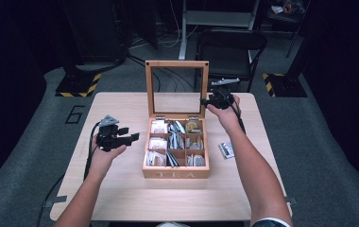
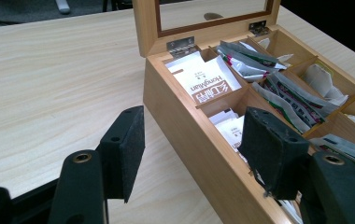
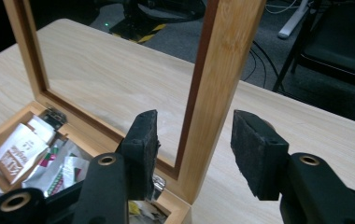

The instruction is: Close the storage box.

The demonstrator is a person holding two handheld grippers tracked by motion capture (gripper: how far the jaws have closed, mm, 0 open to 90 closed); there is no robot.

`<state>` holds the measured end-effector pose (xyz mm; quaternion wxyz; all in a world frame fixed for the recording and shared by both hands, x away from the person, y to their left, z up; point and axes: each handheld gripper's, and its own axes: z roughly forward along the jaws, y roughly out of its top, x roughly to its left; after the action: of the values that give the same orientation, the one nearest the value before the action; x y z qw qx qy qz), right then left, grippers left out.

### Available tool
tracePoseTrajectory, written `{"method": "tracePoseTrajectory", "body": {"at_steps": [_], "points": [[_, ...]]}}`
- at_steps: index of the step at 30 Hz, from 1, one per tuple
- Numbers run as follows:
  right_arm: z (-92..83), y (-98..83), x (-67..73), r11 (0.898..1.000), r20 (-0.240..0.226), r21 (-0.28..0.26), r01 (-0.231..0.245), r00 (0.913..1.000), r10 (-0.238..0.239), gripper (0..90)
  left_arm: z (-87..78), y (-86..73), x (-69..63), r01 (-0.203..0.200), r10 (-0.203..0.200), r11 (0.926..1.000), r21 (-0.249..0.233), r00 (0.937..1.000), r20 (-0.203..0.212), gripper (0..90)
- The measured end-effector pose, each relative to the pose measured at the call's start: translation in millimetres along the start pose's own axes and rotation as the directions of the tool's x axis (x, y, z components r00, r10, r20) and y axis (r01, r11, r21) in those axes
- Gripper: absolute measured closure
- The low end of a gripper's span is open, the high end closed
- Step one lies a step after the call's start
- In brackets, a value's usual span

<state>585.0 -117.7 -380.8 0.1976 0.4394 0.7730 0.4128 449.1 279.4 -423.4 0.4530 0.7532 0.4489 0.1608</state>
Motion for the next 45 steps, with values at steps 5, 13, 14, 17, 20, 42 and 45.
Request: {"method": "tracePoseTrajectory", "body": {"at_steps": [5, 13, 14, 17, 20, 42, 45], "points": [[5.8, 1.8, -1.4, 1.0, 0.012, -0.007, -0.001, 0.9999, 0.001, 48.0, -0.1, -0.4, 0.9, 0.006, -0.006, 1.0, -0.001, 1.0, -0.004, 39.5], [18.9, 1.9, -7.4, 1.0, 0.017, -0.012, -0.001, 0.9999, 0.001, 44.7, -0.2, -1.6, 2.8, 0.014, -0.014, 0.9999, 0.001, 0.9999, -0.002, 40.4], [20.8, 1.1, -8.3, 1.0, 0.015, -0.008, -0.005, 0.9999, 0.005, 44.7, 0.0, -1.9, 3.2, 0.007, -0.007, 1.0, 0.003, 1.0, 0.0, 40.7], [24.2, -0.2, -9.7, 1.0, 0.015, 0.003, -0.008, 0.9999, 0.008, 45.9, 0.7, -2.4, 3.2, 0.005, -0.005, 1.0, 0.001, 1.0, -0.003, 41.4], [28.2, -1.4, -10.8, 1.0, 0.017, 0.006, -0.004, 0.9998, 0.004, 48.0, 1.6, -3.2, 4.8, 0.004, -0.004, 0.9999, 0.013, 1.0, -0.003, 43.1], [15.4, 2.1, -7.7, 0.999, -0.04, -0.001, -0.039, 0.9984, 0.039, 65.2, 18.5, -5.2, 8.4, 0.049, -0.049, 0.9977, 0.046, 0.9988, -0.008, 44.4], [12.5, 2.5, -5.5, 1.0, -0.036, 0.008, -0.03, 0.9989, 0.03, 65.2, 21.4, 0.6, 8.1, 0.063, -0.063, 0.9976, 0.03, 0.9979, 0.014, 45.8]]}}
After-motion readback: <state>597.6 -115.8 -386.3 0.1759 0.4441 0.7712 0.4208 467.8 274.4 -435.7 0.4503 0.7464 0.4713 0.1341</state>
